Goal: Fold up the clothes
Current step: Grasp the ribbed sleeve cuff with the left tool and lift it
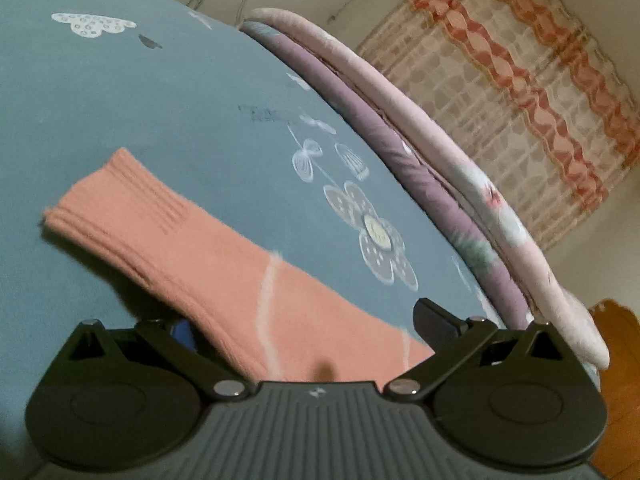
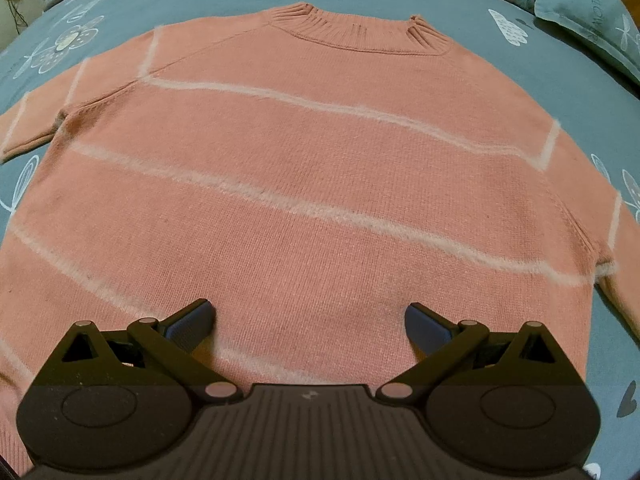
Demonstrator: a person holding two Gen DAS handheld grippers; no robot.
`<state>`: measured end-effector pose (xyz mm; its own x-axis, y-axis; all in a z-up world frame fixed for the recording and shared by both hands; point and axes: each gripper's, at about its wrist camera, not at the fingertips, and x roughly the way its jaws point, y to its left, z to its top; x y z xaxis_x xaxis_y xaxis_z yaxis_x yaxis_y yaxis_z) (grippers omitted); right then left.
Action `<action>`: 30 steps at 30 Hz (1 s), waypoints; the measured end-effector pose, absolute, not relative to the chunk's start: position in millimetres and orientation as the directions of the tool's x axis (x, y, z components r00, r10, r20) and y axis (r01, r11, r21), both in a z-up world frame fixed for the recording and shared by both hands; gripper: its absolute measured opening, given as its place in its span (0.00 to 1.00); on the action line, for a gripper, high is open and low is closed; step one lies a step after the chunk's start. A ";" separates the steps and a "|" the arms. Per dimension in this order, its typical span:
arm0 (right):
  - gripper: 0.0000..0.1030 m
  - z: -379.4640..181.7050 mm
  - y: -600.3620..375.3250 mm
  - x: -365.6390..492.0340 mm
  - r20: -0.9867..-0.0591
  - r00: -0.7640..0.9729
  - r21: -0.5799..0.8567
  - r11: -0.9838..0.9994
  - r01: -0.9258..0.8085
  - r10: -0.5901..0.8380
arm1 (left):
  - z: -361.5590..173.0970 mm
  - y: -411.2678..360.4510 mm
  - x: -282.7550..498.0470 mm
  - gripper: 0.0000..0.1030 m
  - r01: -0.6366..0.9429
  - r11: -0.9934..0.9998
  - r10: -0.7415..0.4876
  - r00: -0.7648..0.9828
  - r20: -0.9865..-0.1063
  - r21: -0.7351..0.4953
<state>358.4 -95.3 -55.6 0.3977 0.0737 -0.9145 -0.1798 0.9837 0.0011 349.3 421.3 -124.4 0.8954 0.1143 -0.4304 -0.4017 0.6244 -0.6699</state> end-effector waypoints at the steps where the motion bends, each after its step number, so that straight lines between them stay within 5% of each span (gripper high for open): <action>1: 1.00 -55.5 -95.4 358.2 -0.914 0.398 0.001 0.984 -0.180 0.074 | -125.8 424.7 350.8 0.99 -0.409 0.611 0.136 0.898 -0.419 -0.678; 18: 1.00 -55.6 -99.5 356.5 -0.903 0.420 0.011 0.983 -0.183 0.088 | -111.4 396.8 372.1 0.99 -0.405 0.663 0.175 0.901 -0.396 -0.629; 30: 1.00 -37.2 -91.6 343.5 -0.848 0.480 0.087 0.952 -0.292 0.225 | -66.7 369.6 372.1 0.99 -0.322 0.753 0.136 0.929 -0.343 -0.574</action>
<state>343.5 -91.6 -37.2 0.4803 0.2247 -0.8479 -0.2919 0.9525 0.0871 372.1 369.6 -66.7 0.9293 0.1362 -0.3433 -0.3224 0.7527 -0.5740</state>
